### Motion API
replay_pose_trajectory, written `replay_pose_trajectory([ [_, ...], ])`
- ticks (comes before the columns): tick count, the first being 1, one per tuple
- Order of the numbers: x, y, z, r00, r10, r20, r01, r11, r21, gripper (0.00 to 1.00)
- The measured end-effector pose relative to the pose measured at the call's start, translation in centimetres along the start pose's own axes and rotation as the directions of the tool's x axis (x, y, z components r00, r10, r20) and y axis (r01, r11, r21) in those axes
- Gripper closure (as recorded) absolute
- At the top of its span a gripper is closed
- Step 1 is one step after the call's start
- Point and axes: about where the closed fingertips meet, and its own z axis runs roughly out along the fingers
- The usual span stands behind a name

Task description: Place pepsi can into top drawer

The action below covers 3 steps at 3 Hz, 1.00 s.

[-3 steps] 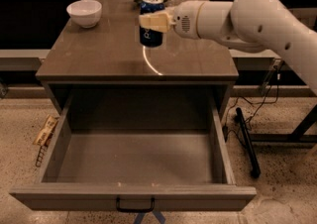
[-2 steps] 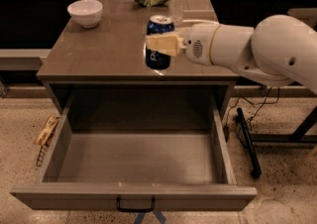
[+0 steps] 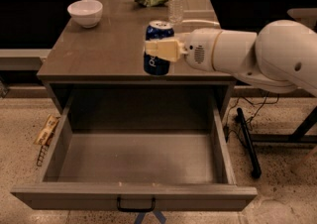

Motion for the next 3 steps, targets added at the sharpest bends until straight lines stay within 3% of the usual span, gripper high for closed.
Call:
replay_pose_trajectory([
  [1,1.7,2.0,-1.6,0.998,0.061,0.011,-0.059,0.9946,-0.086,1.0],
  [2,3.7,3.6,-3.1,0.998,0.057,0.021,-0.052,0.9789,-0.198,1.0],
  [3,6.5,4.8,-3.3,1.0,0.003,0.007,-0.001,0.9517,-0.307,1.0],
])
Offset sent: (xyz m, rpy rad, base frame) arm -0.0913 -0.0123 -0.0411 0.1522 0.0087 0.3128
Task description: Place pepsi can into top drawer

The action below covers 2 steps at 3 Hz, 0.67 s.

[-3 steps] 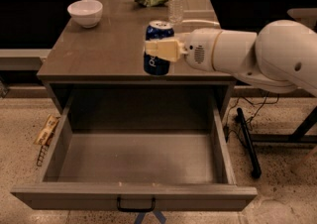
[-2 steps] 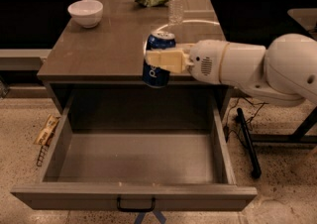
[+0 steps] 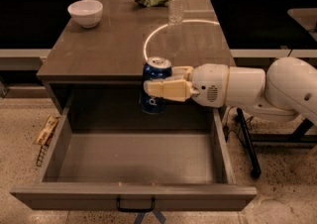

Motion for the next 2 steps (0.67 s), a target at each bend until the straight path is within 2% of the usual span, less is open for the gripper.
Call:
replay_pose_trajectory([
  [1,4.21,1.16,0.56,0.996,-0.082,-0.041,0.079,0.9943,-0.072,1.0],
  [2,4.78,1.32,0.91,0.996,-0.079,-0.046,0.076,0.9949,-0.067,1.0],
])
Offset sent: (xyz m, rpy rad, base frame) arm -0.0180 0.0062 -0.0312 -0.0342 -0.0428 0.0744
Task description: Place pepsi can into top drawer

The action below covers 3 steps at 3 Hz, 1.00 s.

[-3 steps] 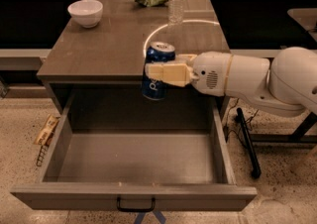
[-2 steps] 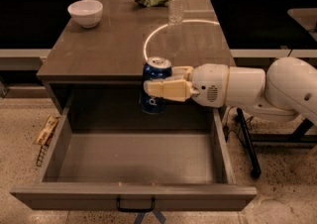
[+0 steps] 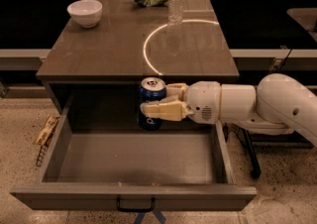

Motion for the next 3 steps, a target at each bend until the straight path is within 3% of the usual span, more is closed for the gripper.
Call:
replay_pose_trajectory([
  [1,1.8,0.1,2.1,1.0,-0.025,0.01,0.025,0.9997,-0.004,1.0],
  [3,6.0,-0.2,7.4,0.997,-0.071,0.038,0.074,0.9932,-0.089,1.0],
])
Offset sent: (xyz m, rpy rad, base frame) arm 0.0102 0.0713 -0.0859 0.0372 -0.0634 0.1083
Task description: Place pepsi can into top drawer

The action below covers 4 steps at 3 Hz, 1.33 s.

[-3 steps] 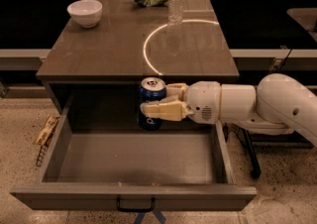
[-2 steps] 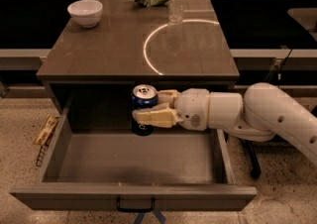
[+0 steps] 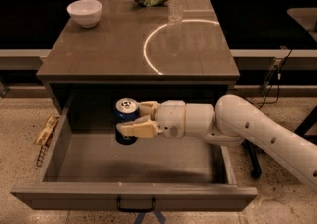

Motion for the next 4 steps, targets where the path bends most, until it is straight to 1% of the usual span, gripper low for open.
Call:
replay_pose_trajectory([
  [1,2.3,0.2,2.6,1.0,-0.02,0.024,0.021,0.9985,-0.05,1.0],
  [2,4.5,-0.4,4.4,0.999,-0.035,0.041,0.038,0.9963,-0.077,1.0],
  [3,5.9,-0.6,5.1,0.998,-0.052,0.04,0.055,0.996,-0.07,1.0],
  [4,6.9,-0.5,5.3,0.997,-0.066,0.025,0.067,0.9964,-0.051,1.0],
])
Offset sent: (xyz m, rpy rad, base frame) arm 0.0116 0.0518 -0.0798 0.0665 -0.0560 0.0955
